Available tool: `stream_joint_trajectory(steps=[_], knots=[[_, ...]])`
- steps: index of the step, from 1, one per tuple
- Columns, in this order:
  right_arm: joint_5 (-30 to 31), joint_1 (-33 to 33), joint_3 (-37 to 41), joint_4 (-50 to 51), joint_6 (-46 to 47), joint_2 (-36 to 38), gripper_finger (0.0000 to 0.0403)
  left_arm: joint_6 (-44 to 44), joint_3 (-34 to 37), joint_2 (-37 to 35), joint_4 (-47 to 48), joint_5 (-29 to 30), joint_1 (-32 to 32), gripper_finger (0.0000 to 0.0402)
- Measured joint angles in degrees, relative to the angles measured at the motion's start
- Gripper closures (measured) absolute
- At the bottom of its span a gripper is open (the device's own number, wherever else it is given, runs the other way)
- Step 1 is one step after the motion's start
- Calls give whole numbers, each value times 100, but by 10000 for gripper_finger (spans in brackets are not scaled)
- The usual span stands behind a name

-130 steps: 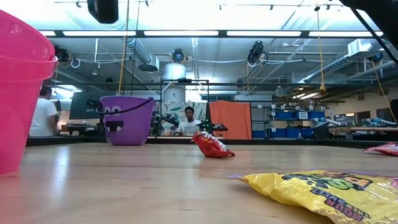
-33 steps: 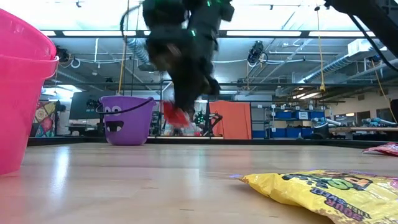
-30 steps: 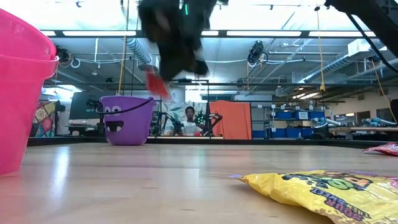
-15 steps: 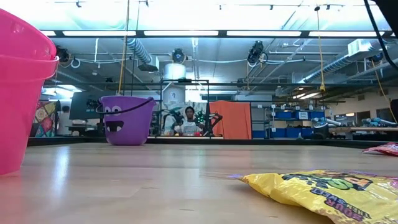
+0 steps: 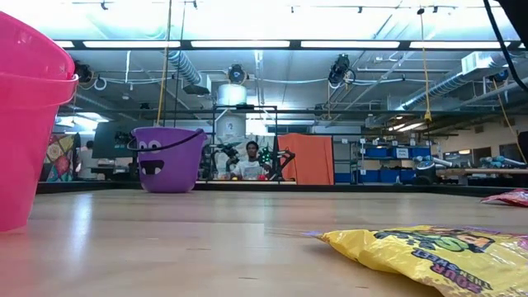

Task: Sort candy by brand, put in halloween buckets
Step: Put the red candy into the purple bucket

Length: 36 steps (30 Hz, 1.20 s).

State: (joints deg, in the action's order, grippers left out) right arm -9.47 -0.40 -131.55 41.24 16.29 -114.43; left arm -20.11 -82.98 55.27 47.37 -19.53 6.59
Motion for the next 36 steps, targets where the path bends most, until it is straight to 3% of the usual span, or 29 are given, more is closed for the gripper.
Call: stream_joint_trajectory(steps=[4,8,13,24,32,36], knots=[[-132,10,0,-181,0,-82,391,-168,-2,68,-323,-138,-2,157],[-258,9,0,-304,0,-144,391,-132,7,255,-298,-174,0,136],[-416,-17,0,-344,2,-151,391,-37,2,372,-316,-393,0,139],[-611,-349,0,-887,109,-151,390,299,2,361,-252,-150,22,142],[-700,-318,-2,-806,60,-155,390,-266,-3,497,-971,-1321,-106,142],[-724,-298,-2,-860,38,-155,390,-393,-6,631,-1097,-1424,-313,142]])
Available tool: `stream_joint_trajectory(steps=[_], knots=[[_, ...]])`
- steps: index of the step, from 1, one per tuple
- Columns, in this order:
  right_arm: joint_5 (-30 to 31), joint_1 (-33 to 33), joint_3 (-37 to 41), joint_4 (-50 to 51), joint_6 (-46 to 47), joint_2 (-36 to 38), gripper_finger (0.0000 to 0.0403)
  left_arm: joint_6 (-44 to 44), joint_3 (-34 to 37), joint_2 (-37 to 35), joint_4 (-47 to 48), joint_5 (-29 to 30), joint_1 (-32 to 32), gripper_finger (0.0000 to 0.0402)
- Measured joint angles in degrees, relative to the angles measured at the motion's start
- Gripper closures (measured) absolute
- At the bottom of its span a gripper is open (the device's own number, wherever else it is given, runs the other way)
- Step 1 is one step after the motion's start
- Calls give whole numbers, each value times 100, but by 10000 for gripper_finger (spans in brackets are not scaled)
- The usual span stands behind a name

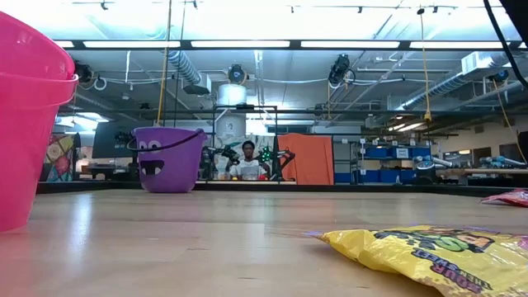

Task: Sort candy by brand, put in halloween buckets
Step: Put the red candy into the purple bucket

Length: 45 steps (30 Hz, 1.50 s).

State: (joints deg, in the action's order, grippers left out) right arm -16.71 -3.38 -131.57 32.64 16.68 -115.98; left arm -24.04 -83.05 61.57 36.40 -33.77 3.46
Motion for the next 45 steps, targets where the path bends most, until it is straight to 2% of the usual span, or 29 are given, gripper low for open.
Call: stream_joint_trajectory(steps=[14,18,26,31,35,41,45], knots=[[33,13,0,24,-34,-2,390,160,4,139,210,9,-97,164],[53,13,0,12,-36,-2,390,278,4,139,214,183,-96,214],[38,9,-2,60,-40,-2,390,278,4,129,203,203,-95,376],[5,13,-4,46,-67,0,383,266,4,97,130,210,-95,368],[114,17,-9,80,-127,7,338,245,7,65,64,209,-95,355],[29,141,-9,250,23,7,233,255,7,55,55,209,-95,382],[-20,211,-9,712,199,7,188,412,7,-19,88,289,-80,382]])
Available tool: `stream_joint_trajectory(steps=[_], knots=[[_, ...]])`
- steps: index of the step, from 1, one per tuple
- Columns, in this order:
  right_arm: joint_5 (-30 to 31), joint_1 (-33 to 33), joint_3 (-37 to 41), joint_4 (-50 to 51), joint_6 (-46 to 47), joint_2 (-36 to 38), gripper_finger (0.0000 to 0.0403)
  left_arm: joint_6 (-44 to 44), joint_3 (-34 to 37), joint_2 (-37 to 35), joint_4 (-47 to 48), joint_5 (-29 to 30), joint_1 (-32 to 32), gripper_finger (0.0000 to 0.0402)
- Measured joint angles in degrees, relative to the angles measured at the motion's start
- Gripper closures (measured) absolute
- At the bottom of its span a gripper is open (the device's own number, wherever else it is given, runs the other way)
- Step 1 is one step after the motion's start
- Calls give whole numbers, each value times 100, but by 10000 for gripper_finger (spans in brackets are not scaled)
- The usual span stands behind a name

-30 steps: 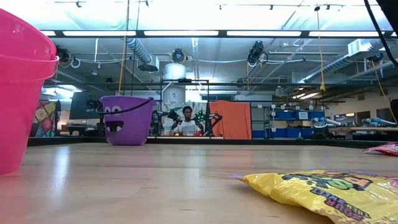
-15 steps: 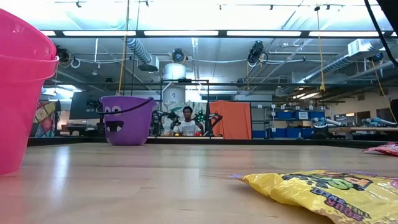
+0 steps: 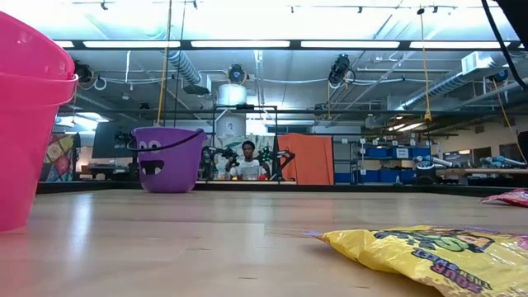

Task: Sort candy by brand, put in halloween buckets
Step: Put the red candy into the purple bucket

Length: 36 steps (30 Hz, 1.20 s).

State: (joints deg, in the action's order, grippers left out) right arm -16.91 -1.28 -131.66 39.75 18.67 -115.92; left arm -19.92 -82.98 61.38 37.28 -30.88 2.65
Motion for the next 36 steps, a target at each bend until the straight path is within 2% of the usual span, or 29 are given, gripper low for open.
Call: stream_joint_trajectory(steps=[4,7,16,19,25,28,33,36], knots=[[227,2,11,570,37,-7,173,178,-14,-334,98,444,201,383],[317,-29,9,747,29,-7,174,165,-15,-560,209,1065,400,382],[443,-62,9,442,23,-7,177,-785,63,-681,666,4596,524,380],[444,-57,9,339,-30,-7,177,-1049,305,-622,577,5270,571,380],[409,-81,9,314,-76,-7,177,-1428,1110,-544,484,5201,1200,379],[381,-143,9,314,-80,-7,177,-1696,1618,-560,116,5144,1602,379],[376,-317,9,366,-82,-7,177,-1899,2233,-527,-716,4484,2318,379],[380,-409,9,399,-62,-7,177,-1968,2373,-424,-780,4357,2782,379]])
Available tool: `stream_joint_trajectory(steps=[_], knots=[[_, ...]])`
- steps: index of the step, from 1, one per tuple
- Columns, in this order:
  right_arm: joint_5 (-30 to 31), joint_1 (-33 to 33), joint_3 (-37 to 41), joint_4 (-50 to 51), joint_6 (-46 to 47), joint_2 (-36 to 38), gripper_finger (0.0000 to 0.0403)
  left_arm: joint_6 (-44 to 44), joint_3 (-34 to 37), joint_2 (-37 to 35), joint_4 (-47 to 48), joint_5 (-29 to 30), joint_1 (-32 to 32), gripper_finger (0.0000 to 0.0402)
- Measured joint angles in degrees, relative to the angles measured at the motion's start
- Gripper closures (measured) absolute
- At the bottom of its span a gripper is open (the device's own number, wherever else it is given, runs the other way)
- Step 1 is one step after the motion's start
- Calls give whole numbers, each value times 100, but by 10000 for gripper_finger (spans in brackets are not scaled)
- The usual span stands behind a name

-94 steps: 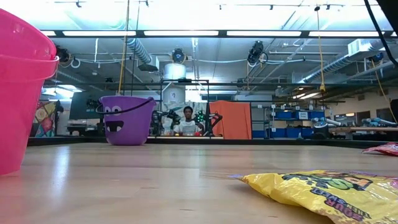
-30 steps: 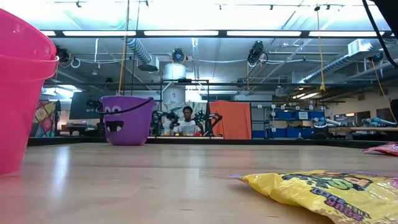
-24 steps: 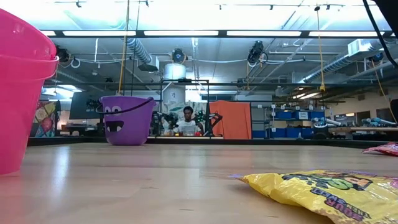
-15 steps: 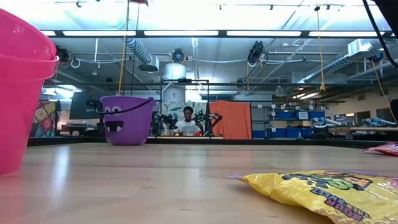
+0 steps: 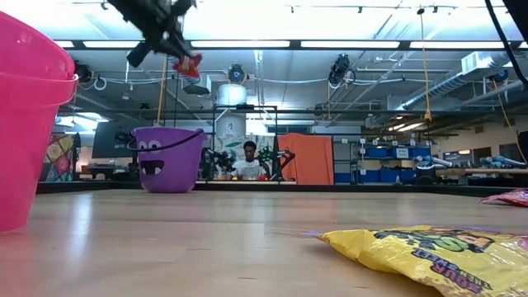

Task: Sort candy by brand, put in halloween buckets
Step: Put the red candy into the purple bucket, then put the yellow candy into the pink bucket

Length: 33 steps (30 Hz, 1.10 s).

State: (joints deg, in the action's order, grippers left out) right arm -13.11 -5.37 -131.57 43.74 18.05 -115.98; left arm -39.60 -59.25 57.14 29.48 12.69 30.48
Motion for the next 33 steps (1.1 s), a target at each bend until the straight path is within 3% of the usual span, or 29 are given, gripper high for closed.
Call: stream_joint_trajectory(steps=[7,13,16,20,25,29,33], knots=[[18,-215,0,5,28,0,177,11,49,270,201,-234,931,379],[195,-329,0,-4,35,0,177,-52,49,756,312,-1208,1458,378],[213,-330,0,-4,41,0,177,-188,52,958,424,-1122,1517,369],[216,-388,0,1,130,0,177,137,54,1005,491,-919,1537,334],[382,-444,0,5,131,0,177,652,54,981,459,-979,1566,262],[422,-396,0,7,130,0,177,798,54,962,419,-1607,1599,204],[511,-238,-2,321,145,10,179,788,56,777,-114,-3311,1569,175]])
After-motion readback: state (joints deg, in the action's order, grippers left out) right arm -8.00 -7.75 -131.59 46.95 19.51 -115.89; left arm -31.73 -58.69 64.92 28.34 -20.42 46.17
